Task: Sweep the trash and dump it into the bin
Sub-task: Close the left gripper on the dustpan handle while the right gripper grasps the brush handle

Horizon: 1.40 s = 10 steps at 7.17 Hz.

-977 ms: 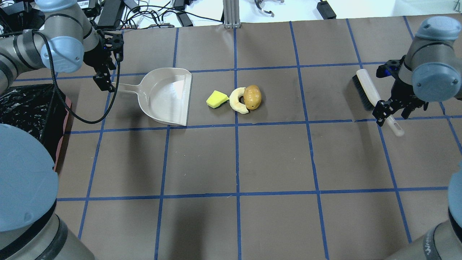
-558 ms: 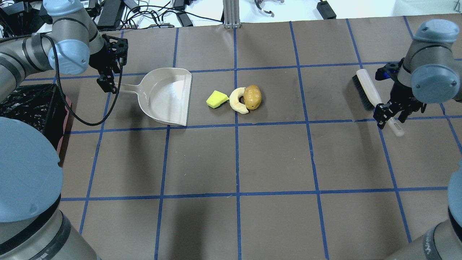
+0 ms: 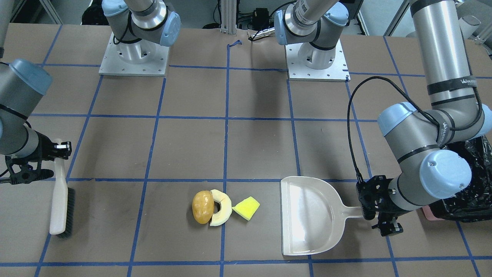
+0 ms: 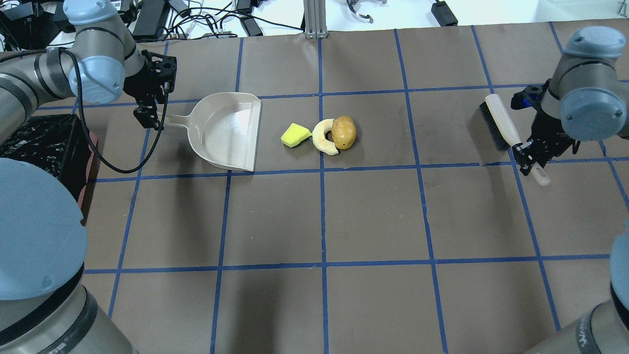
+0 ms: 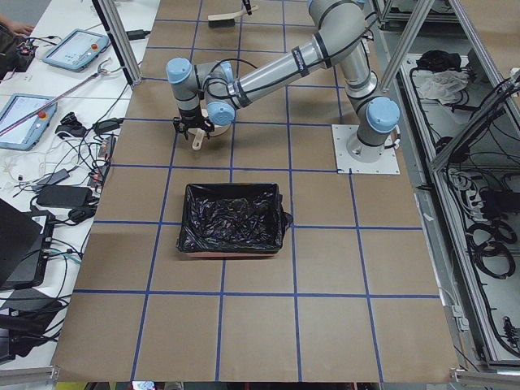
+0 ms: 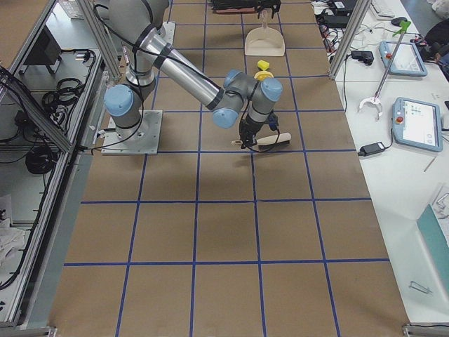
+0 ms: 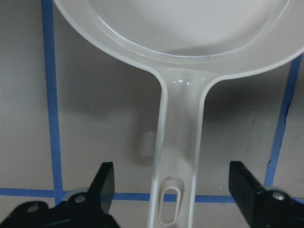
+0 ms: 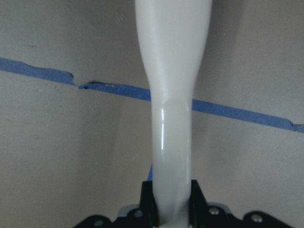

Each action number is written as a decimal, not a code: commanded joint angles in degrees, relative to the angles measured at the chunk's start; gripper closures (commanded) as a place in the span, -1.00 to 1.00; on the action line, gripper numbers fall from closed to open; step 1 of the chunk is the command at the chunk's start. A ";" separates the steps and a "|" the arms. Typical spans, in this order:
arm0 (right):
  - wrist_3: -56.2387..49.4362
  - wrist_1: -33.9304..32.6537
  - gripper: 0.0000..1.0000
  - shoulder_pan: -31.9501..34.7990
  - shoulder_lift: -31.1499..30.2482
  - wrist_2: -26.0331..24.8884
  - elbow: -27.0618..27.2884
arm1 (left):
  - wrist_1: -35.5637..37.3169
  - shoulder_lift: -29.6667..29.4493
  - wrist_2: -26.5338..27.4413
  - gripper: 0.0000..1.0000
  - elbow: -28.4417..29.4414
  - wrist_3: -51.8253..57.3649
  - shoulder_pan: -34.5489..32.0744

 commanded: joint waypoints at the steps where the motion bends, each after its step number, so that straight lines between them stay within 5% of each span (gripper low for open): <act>1: 0.71 1.05 0.69 0.00 -0.20 0.09 -0.59 | 0.32 -0.06 1.51 -0.77 -0.04 0.68 0.11; 4: 12.62 6.30 0.69 2.28 -2.65 0.00 -0.95 | 0.24 -0.58 0.99 -0.65 -0.30 0.95 0.11; 10: 39.25 15.82 0.69 22.30 -3.99 -1.58 -3.50 | 0.32 -0.59 1.07 0.01 -0.56 1.12 0.11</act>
